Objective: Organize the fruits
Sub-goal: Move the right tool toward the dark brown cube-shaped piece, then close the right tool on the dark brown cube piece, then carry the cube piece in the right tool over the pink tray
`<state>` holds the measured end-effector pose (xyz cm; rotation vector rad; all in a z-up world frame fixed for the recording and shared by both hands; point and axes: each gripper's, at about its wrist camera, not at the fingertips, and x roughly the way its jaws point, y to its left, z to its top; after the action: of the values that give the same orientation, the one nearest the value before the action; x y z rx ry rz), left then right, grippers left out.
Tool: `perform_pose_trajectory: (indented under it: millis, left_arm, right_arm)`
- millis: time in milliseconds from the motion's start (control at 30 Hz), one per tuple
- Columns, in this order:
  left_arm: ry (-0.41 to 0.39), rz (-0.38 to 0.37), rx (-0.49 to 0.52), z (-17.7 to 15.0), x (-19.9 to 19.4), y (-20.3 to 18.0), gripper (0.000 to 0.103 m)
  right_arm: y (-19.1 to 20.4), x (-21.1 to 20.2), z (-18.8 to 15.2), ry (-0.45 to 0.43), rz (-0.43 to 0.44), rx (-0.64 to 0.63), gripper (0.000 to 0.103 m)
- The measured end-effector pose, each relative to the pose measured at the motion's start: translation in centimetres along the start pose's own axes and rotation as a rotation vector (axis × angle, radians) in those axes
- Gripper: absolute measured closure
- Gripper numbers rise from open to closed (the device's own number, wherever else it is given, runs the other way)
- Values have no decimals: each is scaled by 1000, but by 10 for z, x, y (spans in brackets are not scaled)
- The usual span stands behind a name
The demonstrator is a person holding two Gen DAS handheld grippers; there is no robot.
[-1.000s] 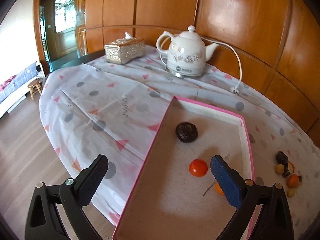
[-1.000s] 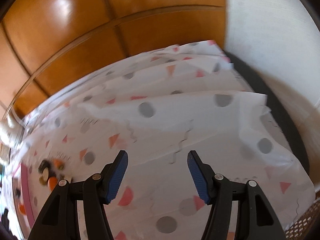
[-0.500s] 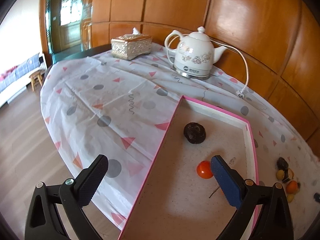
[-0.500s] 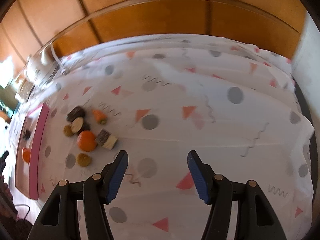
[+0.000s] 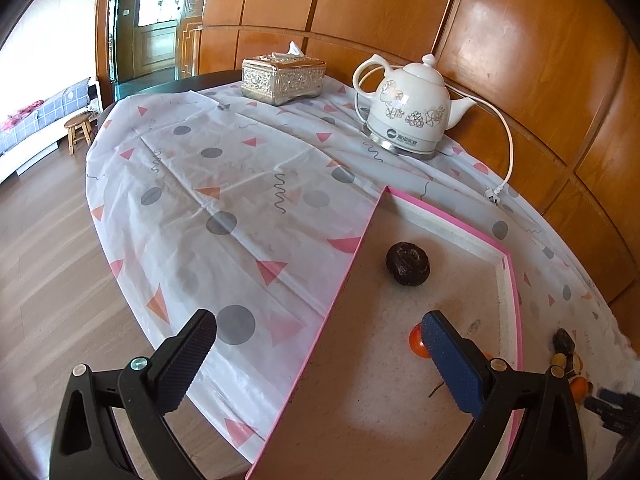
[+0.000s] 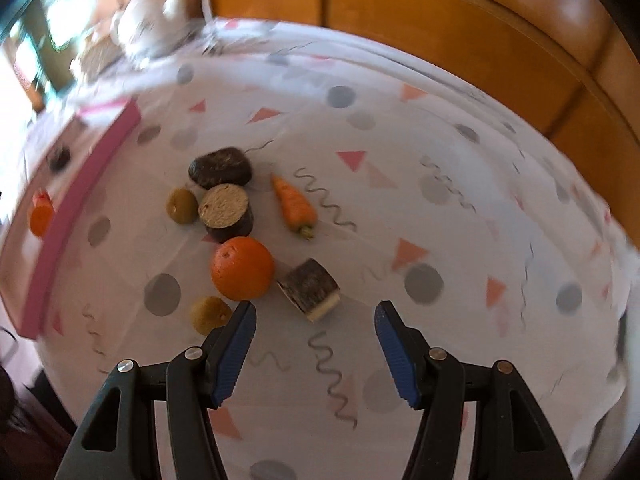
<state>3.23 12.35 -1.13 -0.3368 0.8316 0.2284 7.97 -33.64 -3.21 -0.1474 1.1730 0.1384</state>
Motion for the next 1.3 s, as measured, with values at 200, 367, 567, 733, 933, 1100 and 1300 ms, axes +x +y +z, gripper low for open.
perform_pose_trajectory:
  millis: [200, 367, 567, 733, 933, 1100, 1300]
  left_arm:
    - [25, 4, -7, -3, 6, 3, 0]
    - [33, 1, -19, -5, 6, 3, 0]
    - [26, 28, -14, -5, 2, 3, 0]
    - [26, 41, -15, -5, 0, 5, 0]
    - [20, 48, 5, -6, -2, 1, 0]
    - [23, 54, 6, -7, -2, 0, 0]
    - [30, 58, 11, -7, 0, 0, 0]
  right_arm:
    - [7, 5, 7, -20, -32, -92, 70]
    - [4, 3, 1, -32, -23, -63, 70]
    - [7, 1, -1, -46, -46, -34, 70]
    - [10, -6, -8, -62, -65, -17, 70]
    - [10, -24, -22, -101, -62, 13, 70]
    - [14, -40, -28, -140, -36, 34, 70]
    - [34, -61, -29, -199, 48, 31, 70]
